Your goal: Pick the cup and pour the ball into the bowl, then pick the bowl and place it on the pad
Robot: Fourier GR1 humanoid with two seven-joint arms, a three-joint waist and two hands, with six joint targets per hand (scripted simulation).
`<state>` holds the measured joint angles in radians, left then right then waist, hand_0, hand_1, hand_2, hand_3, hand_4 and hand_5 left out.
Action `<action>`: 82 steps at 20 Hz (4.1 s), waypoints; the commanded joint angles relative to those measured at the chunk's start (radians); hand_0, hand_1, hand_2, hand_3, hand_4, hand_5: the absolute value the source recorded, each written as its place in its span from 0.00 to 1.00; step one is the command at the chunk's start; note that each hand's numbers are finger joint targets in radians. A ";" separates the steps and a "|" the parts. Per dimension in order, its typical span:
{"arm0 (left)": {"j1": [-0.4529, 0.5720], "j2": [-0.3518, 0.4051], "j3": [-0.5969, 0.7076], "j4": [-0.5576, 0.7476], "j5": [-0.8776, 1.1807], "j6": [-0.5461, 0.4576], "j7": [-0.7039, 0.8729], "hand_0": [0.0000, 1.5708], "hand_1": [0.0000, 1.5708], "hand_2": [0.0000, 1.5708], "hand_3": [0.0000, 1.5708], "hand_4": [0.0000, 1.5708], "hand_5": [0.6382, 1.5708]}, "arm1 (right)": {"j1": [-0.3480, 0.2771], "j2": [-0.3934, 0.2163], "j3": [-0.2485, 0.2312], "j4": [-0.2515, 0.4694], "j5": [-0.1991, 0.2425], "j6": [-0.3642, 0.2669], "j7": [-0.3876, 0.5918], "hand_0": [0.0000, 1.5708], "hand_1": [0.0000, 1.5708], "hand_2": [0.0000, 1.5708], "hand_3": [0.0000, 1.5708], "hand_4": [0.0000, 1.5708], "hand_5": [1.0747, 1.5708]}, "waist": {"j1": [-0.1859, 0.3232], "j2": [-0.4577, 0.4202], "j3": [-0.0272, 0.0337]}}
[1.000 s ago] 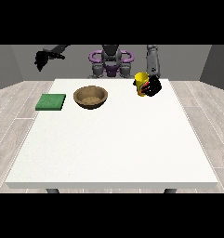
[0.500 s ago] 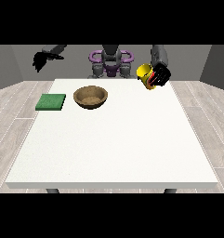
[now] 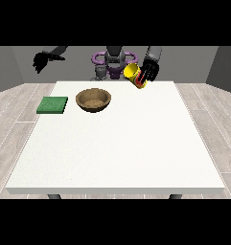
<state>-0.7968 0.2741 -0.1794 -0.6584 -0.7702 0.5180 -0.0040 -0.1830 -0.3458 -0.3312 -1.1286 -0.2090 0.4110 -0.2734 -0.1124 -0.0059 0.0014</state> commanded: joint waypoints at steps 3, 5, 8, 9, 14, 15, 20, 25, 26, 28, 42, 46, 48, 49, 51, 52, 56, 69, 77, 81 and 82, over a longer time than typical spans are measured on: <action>-0.102 -0.049 -0.173 0.042 -0.264 -0.029 0.238 0.99 0.99 1.00 1.00 1.00 0.61 | 0.020 -0.015 -0.002 0.051 -0.011 0.049 -0.001 0.00 0.00 0.00 0.00 0.00 1.00 | -0.030 -0.083 0.0015; -0.158 -0.025 -0.211 0.056 -0.340 -0.050 0.261 0.99 0.99 1.00 1.00 0.97 0.71 | 0.009 -0.021 0.002 0.060 -0.004 0.058 -0.022 0.00 0.00 0.00 0.00 0.00 1.00 | -0.040 -0.045 0.0013; -0.155 -0.146 -0.345 0.055 -0.471 -0.104 0.339 0.96 0.96 1.00 1.00 0.88 0.82 | 0.006 -0.058 -0.034 0.120 -0.008 0.064 -0.041 0.00 0.00 0.00 0.00 0.00 1.00 | -0.003 -0.071 0.0023; -0.183 -0.157 -0.373 0.070 -0.510 -0.133 0.353 0.95 0.95 1.00 1.00 0.96 0.73 | -0.036 -0.038 -0.023 0.109 -0.004 0.021 0.004 0.00 0.00 0.00 0.00 0.00 1.00 | -0.004 -0.059 0.0013; -0.236 -0.187 -0.492 0.129 -0.651 -0.284 0.379 0.96 0.96 1.00 1.00 1.00 0.43 | -0.029 -0.038 -0.005 0.111 -0.012 0.090 -0.035 0.00 0.00 0.00 0.00 0.00 1.00 | -0.051 -0.060 0.0007; -0.229 -0.155 -0.542 0.139 -0.707 -0.258 0.352 0.98 0.98 1.00 1.00 1.00 0.52 | -0.056 -0.012 -0.008 0.110 -0.007 0.041 -0.035 0.00 0.00 0.00 0.00 0.00 1.00 | -0.025 -0.032 0.0006; -0.251 -0.237 -0.655 0.145 -0.837 -0.406 0.395 0.94 0.94 1.00 1.00 0.94 0.64 | -0.010 -0.039 -0.019 0.161 0.017 0.063 -0.101 0.00 0.00 0.00 0.00 0.00 1.00 | 0.006 -0.066 0.0008; -0.249 -0.249 -0.660 0.117 -0.885 -0.461 0.320 0.92 0.92 1.00 1.00 0.97 0.53 | -0.047 -0.064 -0.040 0.161 -0.020 0.051 0.000 0.00 0.00 0.00 0.00 0.00 1.00 | 0.022 -0.084 -0.0010; -0.255 -0.254 -0.642 0.118 -0.895 -0.484 0.337 0.92 0.92 1.00 1.00 0.97 0.53 | -0.026 -0.064 -0.033 0.159 -0.031 0.096 -0.018 0.00 0.00 0.00 0.00 0.00 1.00 | 0.007 -0.076 -0.0010; -0.298 -0.249 -0.617 0.094 -0.907 -0.493 0.309 0.92 0.92 1.00 1.00 0.97 0.53 | -0.061 -0.052 -0.034 0.173 -0.017 0.044 -0.010 0.00 0.00 0.00 0.00 0.00 1.00 | 0.033 -0.044 -0.0010; 0.097 -0.273 0.082 -0.244 0.060 0.015 0.255 0.00 0.00 0.00 0.00 0.27 0.99 | -0.043 0.045 -0.010 0.087 -0.022 -0.042 0.031 0.00 0.00 0.00 0.00 0.23 0.99 | 0.089 0.061 -0.0276; 0.195 -0.274 0.107 -0.373 0.377 -0.039 0.068 0.00 0.00 0.00 0.00 0.00 0.98 | -0.089 0.112 0.022 0.059 0.003 -0.120 0.044 0.00 0.00 0.00 0.00 0.19 1.00 | 0.109 0.087 -0.0189; 0.236 -0.274 0.094 -0.425 0.492 -0.104 -0.038 0.00 0.00 0.00 0.00 0.00 0.99 | -0.094 0.179 0.042 0.055 0.039 -0.204 0.020 0.00 0.00 0.00 0.00 0.16 1.00 | 0.143 0.112 -0.0123; 0.266 -0.274 0.072 -0.445 0.552 -0.155 -0.048 0.00 0.00 0.00 0.00 0.00 0.99 | -0.100 0.220 0.060 0.051 0.060 -0.258 0.037 0.00 0.00 0.00 0.00 0.13 1.00 | 0.167 0.076 -0.0107; 0.337 -0.274 0.057 -0.462 0.610 -0.200 -0.164 0.00 0.00 0.00 0.00 0.00 0.99 | -0.124 0.250 0.057 0.053 0.071 -0.321 0.040 0.00 0.00 0.00 0.00 0.16 1.00 | 0.205 0.119 -0.0067; 0.330 -0.274 0.091 -0.466 0.606 -0.245 -0.214 0.00 0.00 0.00 0.00 0.00 0.99 | -0.109 0.270 0.056 0.057 0.076 -0.346 0.025 0.00 0.00 0.00 0.00 0.19 1.00 | 0.224 0.127 -0.0044; 0.379 -0.194 0.163 -0.450 0.679 -0.358 -0.286 0.00 0.00 0.00 0.00 0.00 0.99 | -0.129 0.274 0.062 0.067 0.071 -0.371 0.048 0.00 0.00 0.00 0.00 0.21 1.00 | 0.202 0.105 -0.0020; 0.448 -0.156 0.150 -0.625 0.669 -0.450 -0.225 0.00 0.00 0.00 0.00 0.00 0.99 | -0.261 0.208 0.005 0.471 0.060 -0.393 -0.204 0.00 0.00 0.00 0.00 0.10 0.98 | 0.265 0.148 -0.0008; 0.410 -0.150 0.167 -0.670 0.674 -0.470 -0.242 0.00 0.00 0.00 0.00 0.00 0.99 | -0.326 0.259 0.004 0.584 0.024 -0.385 -0.248 0.00 0.00 0.00 0.00 0.25 1.00 | 0.270 0.213 -0.0007; 0.376 -0.156 0.149 -0.706 0.673 -0.472 -0.232 0.00 0.00 0.00 0.00 0.22 1.00 | -0.240 0.197 0.000 0.634 0.103 -0.585 -0.170 1.00 1.00 1.00 0.30 0.50 0.84 | 0.318 0.272 -0.0019; 0.370 -0.150 0.155 -0.707 0.674 -0.472 -0.237 0.00 0.00 0.00 0.00 0.30 0.99 | -0.212 0.173 0.031 0.628 0.162 -0.639 -0.199 1.00 1.00 1.00 0.69 0.54 0.87 | 0.332 0.290 -0.0034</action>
<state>-0.4074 0.1143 -0.0200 -1.3389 -0.1009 0.0634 -0.2367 -0.4702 -0.1569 -0.3404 -0.6075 -0.1461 -0.0810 -0.5413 0.1754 0.2069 -0.0330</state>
